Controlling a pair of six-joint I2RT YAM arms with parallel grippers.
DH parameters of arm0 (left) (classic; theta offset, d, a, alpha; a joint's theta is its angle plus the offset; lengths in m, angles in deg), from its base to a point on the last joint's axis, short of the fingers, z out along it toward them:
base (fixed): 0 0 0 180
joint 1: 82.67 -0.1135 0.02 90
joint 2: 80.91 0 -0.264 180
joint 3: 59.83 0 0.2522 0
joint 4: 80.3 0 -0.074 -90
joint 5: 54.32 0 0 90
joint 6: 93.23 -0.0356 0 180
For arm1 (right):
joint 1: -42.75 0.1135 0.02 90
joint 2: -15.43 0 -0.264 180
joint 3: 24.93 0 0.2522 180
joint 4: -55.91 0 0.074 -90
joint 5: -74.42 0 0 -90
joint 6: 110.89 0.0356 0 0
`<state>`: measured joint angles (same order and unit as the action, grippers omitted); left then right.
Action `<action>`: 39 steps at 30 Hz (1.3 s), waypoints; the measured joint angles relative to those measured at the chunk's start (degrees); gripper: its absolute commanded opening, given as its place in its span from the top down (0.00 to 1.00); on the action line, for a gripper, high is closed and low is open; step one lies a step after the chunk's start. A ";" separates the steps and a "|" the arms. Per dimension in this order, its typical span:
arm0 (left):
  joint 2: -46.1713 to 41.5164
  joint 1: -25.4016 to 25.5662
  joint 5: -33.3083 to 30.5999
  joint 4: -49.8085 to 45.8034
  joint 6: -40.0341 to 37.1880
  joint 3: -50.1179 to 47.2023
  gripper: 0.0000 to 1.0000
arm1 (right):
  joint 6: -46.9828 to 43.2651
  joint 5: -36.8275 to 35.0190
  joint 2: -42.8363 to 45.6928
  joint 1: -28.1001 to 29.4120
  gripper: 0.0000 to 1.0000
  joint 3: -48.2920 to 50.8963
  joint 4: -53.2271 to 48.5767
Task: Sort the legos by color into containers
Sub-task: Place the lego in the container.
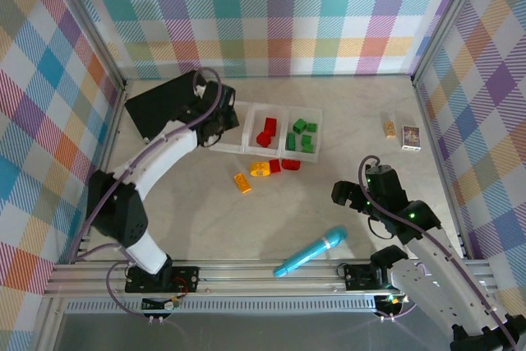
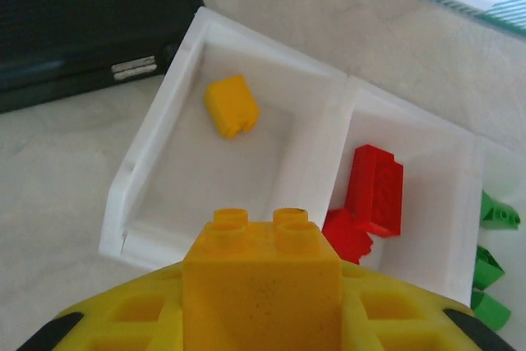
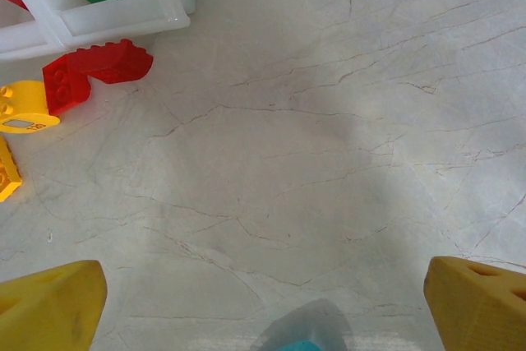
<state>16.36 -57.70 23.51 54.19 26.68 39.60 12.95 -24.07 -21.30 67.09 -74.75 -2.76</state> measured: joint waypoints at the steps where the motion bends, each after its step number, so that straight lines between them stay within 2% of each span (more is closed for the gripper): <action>1: 2.89 -1.55 2.05 -0.57 -1.09 2.58 0.86 | -0.02 0.00 0.09 0.00 0.01 0.00 -0.13; 7: 14.51 -6.03 8.17 -2.86 -5.31 9.18 0.81 | -0.02 0.00 0.04 0.00 0.01 0.00 -0.31; 17: 21.46 -5.66 11.54 -4.70 -8.66 15.15 0.78 | -0.02 -0.02 -1.99 0.00 0.01 -0.04 -0.48; 21: 23.89 -5.66 11.54 -5.68 -9.22 17.55 0.67 | -0.02 0.00 -2.40 0.00 0.01 -0.04 -0.57; 24: 24.81 -5.66 11.54 -6.21 -10.03 17.59 0.56 | -0.02 0.00 -2.45 0.00 0.01 -0.04 -0.68; 35: 24.55 -5.66 11.50 -6.88 -11.43 17.35 0.43 | -0.02 0.00 -2.43 0.00 0.01 -0.07 -0.70; 39: 19.52 -5.46 11.52 -5.31 -11.52 12.31 0.36 | 0.00 0.00 -2.16 0.00 0.01 -0.07 -0.76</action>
<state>35.88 -63.16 35.03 48.88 15.16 51.91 12.95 -24.07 -23.47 67.09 -74.81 -3.52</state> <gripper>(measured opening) 0.614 0.990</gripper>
